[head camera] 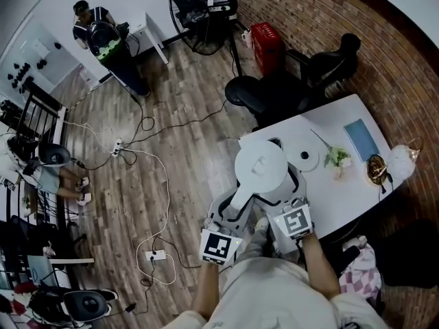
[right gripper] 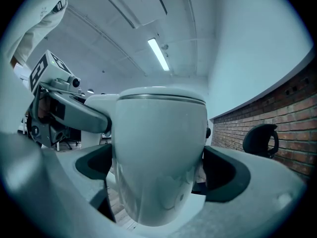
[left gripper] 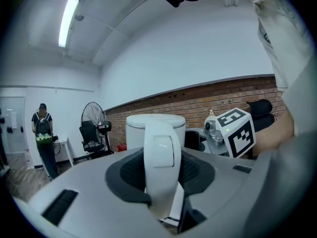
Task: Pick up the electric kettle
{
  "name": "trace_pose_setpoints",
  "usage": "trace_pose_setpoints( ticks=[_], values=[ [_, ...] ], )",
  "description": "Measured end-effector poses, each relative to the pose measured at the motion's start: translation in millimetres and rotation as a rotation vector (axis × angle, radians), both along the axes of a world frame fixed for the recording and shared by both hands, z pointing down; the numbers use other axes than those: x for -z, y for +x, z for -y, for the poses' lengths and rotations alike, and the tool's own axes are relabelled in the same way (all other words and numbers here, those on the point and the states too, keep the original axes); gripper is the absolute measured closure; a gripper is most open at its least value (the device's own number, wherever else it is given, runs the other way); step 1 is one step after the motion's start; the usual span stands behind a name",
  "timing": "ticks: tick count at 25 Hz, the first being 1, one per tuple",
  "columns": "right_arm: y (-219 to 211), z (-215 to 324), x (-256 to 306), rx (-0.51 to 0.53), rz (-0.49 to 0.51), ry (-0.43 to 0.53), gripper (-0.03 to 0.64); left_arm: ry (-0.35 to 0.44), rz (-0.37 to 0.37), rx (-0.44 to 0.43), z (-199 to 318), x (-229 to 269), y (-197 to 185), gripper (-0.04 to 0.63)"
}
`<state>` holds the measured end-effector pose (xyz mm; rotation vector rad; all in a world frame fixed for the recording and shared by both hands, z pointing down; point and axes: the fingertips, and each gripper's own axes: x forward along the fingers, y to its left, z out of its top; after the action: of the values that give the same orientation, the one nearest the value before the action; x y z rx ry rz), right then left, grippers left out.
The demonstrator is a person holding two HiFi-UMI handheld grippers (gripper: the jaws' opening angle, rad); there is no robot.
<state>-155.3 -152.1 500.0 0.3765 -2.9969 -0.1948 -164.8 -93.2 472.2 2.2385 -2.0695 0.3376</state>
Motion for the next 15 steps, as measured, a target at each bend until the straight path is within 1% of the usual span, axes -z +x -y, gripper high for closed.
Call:
trace_pose_setpoints(
  ticks=[2, 6, 15],
  values=[
    [-1.9, -5.8, 1.3, 0.023, -0.005, 0.026, 0.046, 0.0, 0.002, 0.013, -6.1, 0.3, -0.9, 0.463],
    [-4.0, -13.6, -0.3, 0.026, 0.004, -0.012, 0.046, 0.003, -0.001, 0.028, -13.5, -0.5, -2.2, 0.463],
    [-2.6, -18.6, 3.2, 0.029, 0.014, -0.01, 0.048, 0.011, 0.005, 0.03, -18.7, 3.4, -0.3, 0.464]
  ],
)
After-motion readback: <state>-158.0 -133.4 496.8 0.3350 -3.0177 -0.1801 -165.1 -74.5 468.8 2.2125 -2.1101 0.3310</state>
